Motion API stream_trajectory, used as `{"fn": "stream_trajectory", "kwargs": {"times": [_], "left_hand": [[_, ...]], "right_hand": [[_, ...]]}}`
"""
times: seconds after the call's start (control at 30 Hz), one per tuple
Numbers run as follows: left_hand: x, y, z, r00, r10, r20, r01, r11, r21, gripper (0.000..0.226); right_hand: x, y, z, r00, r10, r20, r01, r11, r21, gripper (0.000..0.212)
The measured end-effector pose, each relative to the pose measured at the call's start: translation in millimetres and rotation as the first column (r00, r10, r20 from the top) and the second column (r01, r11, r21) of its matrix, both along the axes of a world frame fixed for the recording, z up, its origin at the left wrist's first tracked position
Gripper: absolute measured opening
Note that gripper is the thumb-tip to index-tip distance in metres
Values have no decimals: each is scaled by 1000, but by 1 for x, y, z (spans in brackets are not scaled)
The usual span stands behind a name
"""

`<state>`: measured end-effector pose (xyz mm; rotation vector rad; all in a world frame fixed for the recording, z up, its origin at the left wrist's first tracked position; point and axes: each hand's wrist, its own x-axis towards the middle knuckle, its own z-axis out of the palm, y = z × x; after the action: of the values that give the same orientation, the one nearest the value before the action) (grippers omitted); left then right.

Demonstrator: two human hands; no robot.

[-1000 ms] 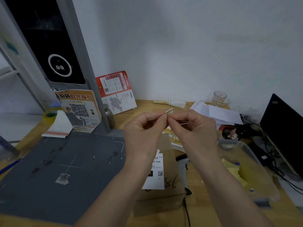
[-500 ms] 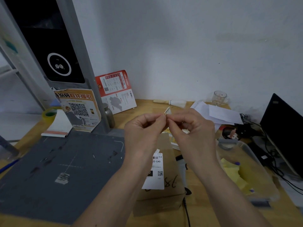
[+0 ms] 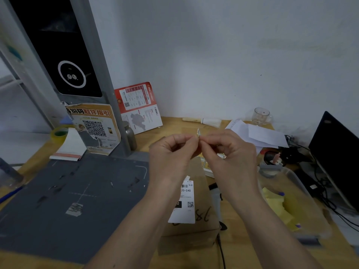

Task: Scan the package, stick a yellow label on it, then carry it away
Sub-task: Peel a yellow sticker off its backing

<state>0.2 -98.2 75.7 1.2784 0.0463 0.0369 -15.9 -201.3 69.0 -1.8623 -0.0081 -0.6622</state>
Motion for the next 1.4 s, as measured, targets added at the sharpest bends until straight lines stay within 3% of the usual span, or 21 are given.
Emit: {"fn": "stream_trajectory", "kwargs": {"times": [0.3, 0.5, 0.7, 1.03, 1.2, 1.4], "left_hand": [[-1, -2, -3, 987, 90, 133, -118, 969, 217, 8], [1, -3, -2, 991, 86, 105, -111, 960, 256, 7], [0, -5, -1, 994, 101, 29, -105, 977, 187, 8], [-2, -8, -2, 995, 69, -76, -62, 994, 92, 6], [-3, -9, -6, 998, 64, -27, -60, 989, 136, 5], [-5, -9, -10, 991, 38, 128, -71, 962, 265, 6]], "right_hand": [[-2, 1, -3, 998, -20, 59, 27, 991, -129, 15], [-2, 1, -4, 996, -24, 84, 37, 986, -164, 16], [-5, 5, 2, 1000, -6, 28, 7, 999, -36, 31], [-6, 4, 7, 994, 74, -85, -50, 964, 260, 23], [-4, 1, 5, 983, 108, -149, -57, 949, 308, 6], [-1, -7, 5, 966, 152, -210, -59, 917, 394, 8]]}}
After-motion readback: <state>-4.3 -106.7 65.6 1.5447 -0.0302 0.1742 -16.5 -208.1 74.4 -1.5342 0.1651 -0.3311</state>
